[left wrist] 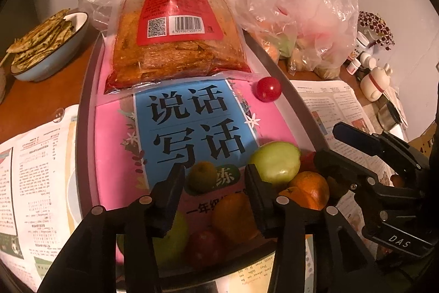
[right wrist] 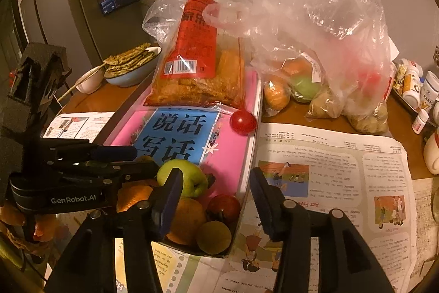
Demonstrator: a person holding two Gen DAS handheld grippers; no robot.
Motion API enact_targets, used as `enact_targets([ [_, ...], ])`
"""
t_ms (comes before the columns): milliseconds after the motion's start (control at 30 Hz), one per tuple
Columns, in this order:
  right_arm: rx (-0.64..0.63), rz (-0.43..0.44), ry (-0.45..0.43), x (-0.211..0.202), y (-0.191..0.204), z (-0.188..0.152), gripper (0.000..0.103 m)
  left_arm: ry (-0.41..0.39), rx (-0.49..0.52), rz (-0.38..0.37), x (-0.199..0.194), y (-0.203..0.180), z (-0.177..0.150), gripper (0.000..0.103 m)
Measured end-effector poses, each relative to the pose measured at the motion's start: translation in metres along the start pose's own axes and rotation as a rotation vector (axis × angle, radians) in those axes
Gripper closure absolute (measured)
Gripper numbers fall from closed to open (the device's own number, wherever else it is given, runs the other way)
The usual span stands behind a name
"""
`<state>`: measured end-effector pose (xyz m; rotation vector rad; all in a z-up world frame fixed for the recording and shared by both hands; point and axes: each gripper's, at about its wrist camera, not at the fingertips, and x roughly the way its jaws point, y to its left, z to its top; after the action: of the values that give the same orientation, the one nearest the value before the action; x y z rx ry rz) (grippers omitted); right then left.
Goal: Organize fruits
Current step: 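Withdraw both open tools from the tray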
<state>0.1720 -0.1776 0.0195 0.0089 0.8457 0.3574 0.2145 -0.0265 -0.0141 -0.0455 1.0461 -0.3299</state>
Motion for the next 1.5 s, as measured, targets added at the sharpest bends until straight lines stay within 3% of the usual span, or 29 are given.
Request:
enact_targets([
  [400, -0.004, -0.010, -0.031, -0.018, 0.009, -0.003, 0.037, -0.045, 0.016, 0.027, -0.029, -0.005, -0.008, 0.041],
  [767, -0.014, -0.026, -0.066, -0.040, 0.018, -0.008, 0.030, -0.087, 0.023, 0.048, -0.049, -0.010, -0.018, 0.036],
  [867, -0.014, -0.031, -0.074, -0.044, 0.020, -0.009, 0.029, -0.099, 0.024, 0.052, -0.054, -0.010, -0.020, 0.030],
  [1500, -0.006, -0.053, -0.131, -0.062, 0.023, -0.013, 0.018, -0.159, -0.036, 0.053, -0.075, -0.003, -0.031, 0.025],
])
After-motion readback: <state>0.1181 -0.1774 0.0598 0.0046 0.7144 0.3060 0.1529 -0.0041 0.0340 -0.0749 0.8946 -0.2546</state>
